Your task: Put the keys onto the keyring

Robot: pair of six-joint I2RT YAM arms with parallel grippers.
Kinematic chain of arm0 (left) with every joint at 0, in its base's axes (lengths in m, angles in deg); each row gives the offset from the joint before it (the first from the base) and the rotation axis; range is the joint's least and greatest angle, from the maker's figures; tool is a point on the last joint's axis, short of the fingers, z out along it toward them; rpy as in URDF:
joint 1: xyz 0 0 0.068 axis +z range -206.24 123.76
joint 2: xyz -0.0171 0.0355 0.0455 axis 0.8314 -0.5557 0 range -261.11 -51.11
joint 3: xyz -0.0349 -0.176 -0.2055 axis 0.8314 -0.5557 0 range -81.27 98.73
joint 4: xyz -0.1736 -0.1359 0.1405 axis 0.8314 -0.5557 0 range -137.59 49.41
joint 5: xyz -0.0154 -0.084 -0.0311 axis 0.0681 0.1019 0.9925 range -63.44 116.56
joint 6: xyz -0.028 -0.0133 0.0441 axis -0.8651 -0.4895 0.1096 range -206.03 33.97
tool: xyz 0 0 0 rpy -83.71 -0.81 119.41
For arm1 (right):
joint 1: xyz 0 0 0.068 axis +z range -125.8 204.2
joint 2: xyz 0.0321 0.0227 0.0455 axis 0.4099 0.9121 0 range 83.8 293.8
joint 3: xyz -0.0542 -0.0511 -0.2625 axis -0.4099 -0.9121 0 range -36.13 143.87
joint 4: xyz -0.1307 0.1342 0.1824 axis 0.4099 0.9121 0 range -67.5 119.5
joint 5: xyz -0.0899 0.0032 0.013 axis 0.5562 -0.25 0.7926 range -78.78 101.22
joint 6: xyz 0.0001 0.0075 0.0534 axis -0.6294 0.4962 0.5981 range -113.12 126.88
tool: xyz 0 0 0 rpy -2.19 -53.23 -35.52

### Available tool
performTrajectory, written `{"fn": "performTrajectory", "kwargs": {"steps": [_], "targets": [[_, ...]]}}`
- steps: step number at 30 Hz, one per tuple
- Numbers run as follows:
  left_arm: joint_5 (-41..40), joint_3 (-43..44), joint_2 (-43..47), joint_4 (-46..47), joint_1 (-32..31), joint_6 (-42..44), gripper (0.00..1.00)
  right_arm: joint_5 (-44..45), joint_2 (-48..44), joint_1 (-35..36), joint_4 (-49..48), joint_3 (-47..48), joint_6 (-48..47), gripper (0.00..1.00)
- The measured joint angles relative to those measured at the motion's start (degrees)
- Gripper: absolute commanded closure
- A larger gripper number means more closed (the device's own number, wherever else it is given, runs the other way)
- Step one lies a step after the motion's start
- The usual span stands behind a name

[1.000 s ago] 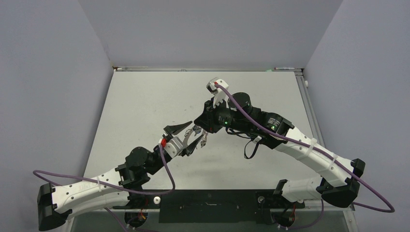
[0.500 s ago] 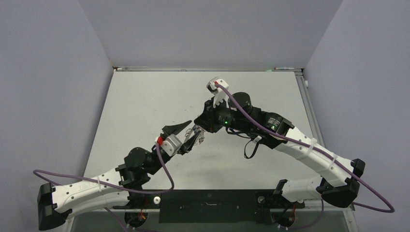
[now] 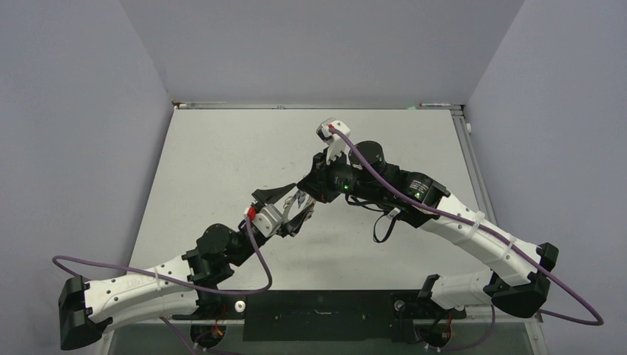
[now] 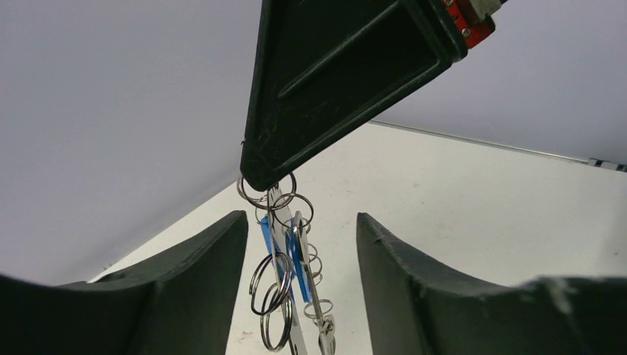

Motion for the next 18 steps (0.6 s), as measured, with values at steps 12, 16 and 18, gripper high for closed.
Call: {"fn": "performTrajectory", "kwargs": {"steps": [12,16,18], "targets": [[-2.56,0.02,-1.16,0.59,0.00,1.09,0.98,0.00,-0.02,0.00,-0.07,-0.26,0.02,0.95],[-1.68,0.02,1.29,-1.18,0.00,1.70,1.00,-0.31,-0.04,0.00,-0.79,-0.26,0.04,0.95],[-0.74,0.02,2.60,-2.71,0.02,2.19,1.00,-0.79,-0.04,0.07,-0.90,-0.26,0.02,0.95]]}}
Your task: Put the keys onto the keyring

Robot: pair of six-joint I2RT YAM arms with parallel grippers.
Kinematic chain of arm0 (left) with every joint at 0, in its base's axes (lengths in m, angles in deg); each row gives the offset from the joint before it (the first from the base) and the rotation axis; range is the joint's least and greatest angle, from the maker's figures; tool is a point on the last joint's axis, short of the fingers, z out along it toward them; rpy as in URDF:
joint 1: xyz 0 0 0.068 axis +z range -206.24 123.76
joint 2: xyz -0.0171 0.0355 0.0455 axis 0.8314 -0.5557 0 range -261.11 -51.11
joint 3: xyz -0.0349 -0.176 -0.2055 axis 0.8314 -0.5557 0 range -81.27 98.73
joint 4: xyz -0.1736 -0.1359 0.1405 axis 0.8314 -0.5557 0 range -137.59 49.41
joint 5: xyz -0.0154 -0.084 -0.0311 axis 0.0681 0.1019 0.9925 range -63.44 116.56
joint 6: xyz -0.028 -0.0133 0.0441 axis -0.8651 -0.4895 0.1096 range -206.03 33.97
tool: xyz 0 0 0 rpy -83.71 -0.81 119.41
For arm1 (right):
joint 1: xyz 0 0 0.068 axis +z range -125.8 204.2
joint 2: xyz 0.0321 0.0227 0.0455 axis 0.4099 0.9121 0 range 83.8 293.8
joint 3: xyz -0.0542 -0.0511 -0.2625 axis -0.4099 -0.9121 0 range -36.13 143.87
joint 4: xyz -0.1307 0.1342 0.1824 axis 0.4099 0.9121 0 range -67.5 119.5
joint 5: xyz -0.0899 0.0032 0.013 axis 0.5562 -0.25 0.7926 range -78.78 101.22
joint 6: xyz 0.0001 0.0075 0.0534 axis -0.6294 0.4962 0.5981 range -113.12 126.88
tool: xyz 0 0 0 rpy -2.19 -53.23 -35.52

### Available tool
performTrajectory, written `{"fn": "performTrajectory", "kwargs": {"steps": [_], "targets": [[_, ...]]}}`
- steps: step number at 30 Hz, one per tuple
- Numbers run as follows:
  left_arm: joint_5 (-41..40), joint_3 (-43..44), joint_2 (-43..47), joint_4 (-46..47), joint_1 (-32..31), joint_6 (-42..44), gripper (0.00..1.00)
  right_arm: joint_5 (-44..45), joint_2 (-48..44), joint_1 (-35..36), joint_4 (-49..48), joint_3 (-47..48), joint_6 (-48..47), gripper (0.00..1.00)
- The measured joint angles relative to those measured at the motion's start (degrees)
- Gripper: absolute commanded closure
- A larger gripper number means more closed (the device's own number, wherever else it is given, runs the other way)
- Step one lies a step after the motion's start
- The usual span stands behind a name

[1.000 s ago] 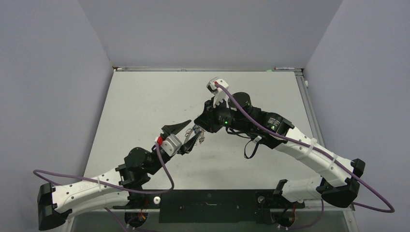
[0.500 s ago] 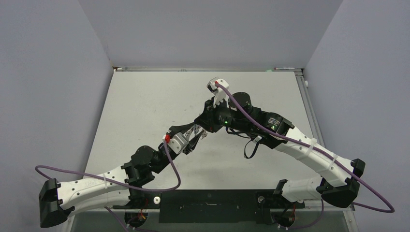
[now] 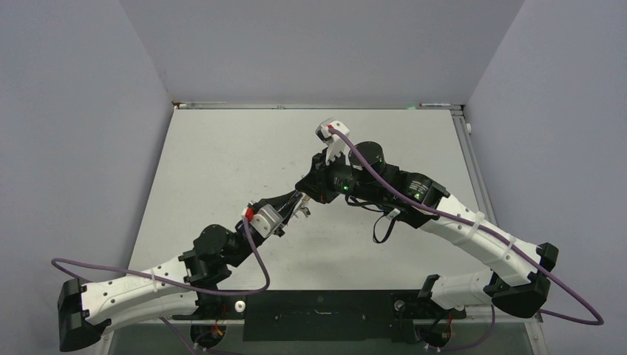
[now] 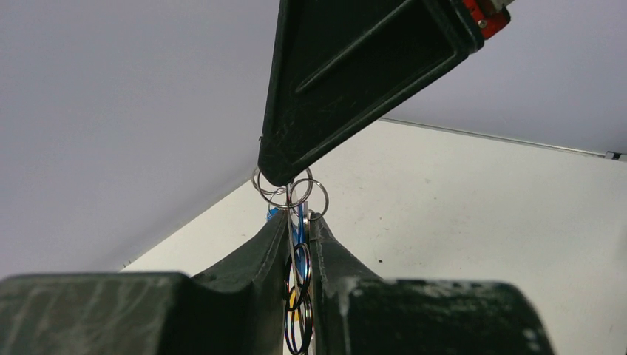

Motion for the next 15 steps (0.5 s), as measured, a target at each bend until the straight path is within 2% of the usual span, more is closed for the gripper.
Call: {"fn": "performTrajectory", "kwargs": {"steps": [6,15], "targets": [[6.40,2.23,2.38,-8.66,1.25,2.89,1.00,-3.26,0.00,0.02,0.83,0.13,-1.36,0.95],[17.18,11.28,3.23,-25.70,2.29,5.27,1.00,-21.05,-1.70,-1.22,0.87,0.07,-12.37,0.95]]}}
